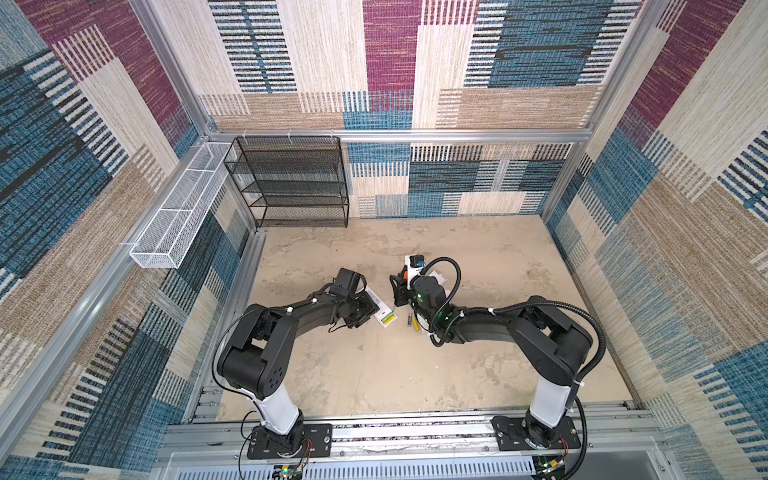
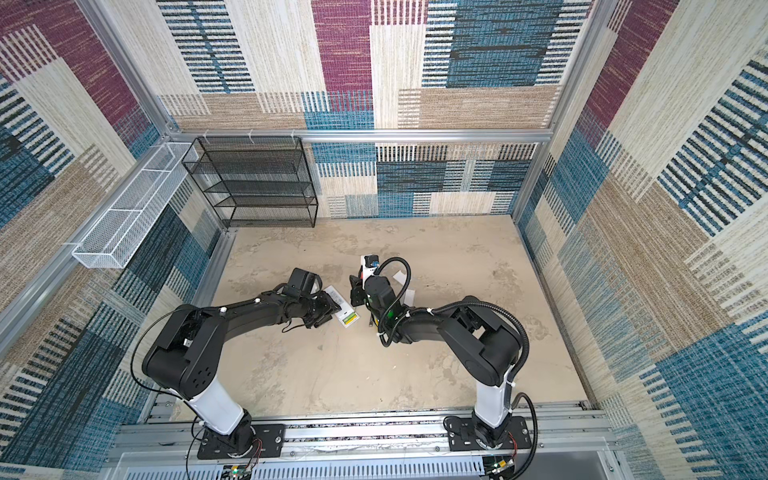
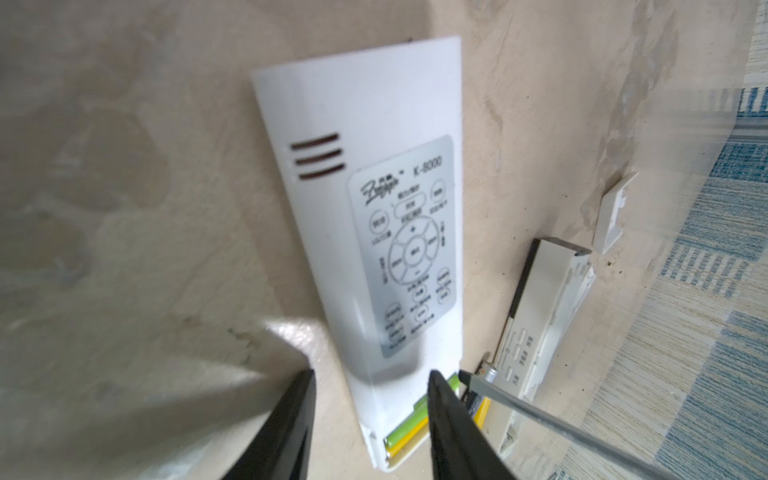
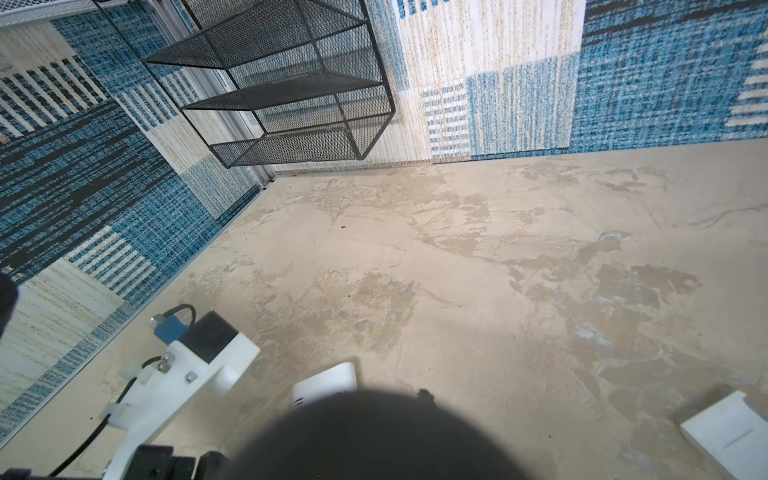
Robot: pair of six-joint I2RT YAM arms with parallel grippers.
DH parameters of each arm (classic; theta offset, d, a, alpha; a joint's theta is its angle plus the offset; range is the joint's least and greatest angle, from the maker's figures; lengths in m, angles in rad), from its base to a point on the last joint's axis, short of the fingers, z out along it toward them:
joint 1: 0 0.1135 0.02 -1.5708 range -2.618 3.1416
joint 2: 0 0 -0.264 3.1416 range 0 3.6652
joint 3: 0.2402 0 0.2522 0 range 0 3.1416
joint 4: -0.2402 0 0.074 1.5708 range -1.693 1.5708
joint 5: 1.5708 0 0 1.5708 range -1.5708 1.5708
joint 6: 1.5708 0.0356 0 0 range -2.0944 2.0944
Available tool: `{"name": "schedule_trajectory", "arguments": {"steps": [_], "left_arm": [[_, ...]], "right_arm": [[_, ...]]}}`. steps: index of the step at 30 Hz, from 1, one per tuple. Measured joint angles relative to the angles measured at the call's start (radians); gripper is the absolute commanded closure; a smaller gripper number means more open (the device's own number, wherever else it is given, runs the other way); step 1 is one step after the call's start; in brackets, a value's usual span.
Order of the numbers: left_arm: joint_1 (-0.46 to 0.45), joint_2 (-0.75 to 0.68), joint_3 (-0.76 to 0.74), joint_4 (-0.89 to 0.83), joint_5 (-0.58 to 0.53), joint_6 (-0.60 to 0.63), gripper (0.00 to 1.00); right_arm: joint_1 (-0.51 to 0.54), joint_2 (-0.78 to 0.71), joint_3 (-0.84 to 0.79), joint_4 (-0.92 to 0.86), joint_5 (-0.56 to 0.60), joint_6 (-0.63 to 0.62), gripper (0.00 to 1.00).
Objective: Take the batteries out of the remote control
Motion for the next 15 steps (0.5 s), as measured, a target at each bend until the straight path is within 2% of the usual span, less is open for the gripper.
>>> {"name": "schedule_trajectory", "arguments": {"steps": [15], "left_arm": [[-0.002, 0.039, 0.011, 0.058, 0.006, 0.0, 0.56]], "right_arm": [[0.0, -0.007, -0.012, 0.001, -0.041, -0.019, 1.0]]}}
